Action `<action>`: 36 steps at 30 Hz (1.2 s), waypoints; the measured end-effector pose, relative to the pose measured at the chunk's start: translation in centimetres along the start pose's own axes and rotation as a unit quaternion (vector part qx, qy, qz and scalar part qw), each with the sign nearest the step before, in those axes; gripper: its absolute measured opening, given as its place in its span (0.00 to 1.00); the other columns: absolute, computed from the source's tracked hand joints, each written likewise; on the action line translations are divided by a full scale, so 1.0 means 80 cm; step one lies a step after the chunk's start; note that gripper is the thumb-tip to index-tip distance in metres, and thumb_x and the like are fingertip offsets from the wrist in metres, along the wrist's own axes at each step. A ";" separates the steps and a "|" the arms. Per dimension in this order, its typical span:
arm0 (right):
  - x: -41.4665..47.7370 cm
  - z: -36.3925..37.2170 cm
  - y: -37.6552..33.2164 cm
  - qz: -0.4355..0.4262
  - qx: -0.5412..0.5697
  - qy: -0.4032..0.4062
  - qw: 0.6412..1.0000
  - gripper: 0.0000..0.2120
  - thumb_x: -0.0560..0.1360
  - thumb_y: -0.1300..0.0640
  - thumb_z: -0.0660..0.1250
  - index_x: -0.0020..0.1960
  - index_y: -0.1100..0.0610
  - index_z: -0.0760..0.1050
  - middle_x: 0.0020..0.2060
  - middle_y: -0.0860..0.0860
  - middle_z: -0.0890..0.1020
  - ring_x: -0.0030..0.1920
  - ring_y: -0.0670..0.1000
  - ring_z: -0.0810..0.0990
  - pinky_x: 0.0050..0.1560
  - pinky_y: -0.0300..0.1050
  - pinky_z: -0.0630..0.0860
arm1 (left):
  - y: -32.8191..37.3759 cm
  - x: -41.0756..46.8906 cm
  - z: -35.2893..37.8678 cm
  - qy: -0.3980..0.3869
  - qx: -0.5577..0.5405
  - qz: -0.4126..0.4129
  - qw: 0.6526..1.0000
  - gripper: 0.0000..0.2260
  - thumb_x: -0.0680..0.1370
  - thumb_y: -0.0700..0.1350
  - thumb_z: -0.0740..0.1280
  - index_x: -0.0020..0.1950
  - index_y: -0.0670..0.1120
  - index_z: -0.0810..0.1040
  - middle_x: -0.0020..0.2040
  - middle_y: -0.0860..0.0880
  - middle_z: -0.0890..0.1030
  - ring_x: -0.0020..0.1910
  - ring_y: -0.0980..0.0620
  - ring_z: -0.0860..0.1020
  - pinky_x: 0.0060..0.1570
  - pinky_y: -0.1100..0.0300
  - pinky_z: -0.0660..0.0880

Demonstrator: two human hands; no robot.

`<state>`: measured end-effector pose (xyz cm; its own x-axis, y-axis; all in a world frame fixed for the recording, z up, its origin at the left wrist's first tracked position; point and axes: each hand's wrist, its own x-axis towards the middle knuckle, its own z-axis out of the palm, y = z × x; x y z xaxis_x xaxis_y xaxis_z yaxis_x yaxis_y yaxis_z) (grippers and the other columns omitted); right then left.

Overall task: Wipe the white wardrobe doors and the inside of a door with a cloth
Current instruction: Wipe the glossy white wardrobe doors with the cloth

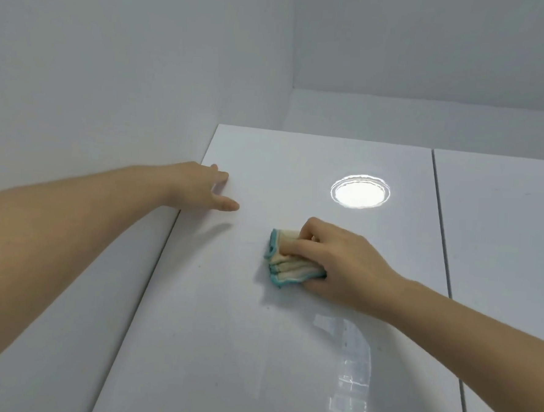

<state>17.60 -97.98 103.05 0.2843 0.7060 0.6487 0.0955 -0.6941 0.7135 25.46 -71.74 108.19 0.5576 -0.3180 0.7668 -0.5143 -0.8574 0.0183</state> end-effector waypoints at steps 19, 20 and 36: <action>0.026 0.021 -0.009 -0.056 0.030 0.038 0.997 0.18 0.67 0.57 0.71 0.57 0.53 0.81 0.50 0.50 0.81 0.46 0.55 0.79 0.38 0.49 0.79 | -0.004 0.011 0.002 0.006 0.047 0.001 0.999 0.27 0.81 0.61 0.55 0.72 0.43 0.65 0.74 0.45 0.64 0.68 0.44 0.67 0.67 0.51 0.64; 0.017 0.023 -0.017 -0.079 0.030 0.015 0.996 0.19 0.66 0.58 0.72 0.57 0.53 0.80 0.51 0.49 0.80 0.46 0.54 0.79 0.38 0.48 0.79 | -0.005 0.011 0.002 0.003 0.044 0.002 0.999 0.25 0.81 0.61 0.55 0.68 0.43 0.68 0.72 0.45 0.67 0.64 0.45 0.68 0.64 0.52 0.65; 0.080 0.053 -0.040 -0.064 0.018 0.048 0.997 0.16 0.67 0.62 0.74 0.54 0.54 0.81 0.49 0.51 0.81 0.45 0.56 0.77 0.33 0.48 0.76 | -0.009 0.014 -0.007 0.071 -0.093 -0.019 0.993 0.22 0.81 0.59 0.57 0.37 0.44 0.65 0.38 0.49 0.70 0.39 0.48 0.68 0.37 0.56 0.63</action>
<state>23.16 -91.85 103.83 0.1754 0.7983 0.5762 0.1590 -0.6005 0.7836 26.11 -71.27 109.37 0.4889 -0.2156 0.8453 -0.6127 -0.7747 0.1567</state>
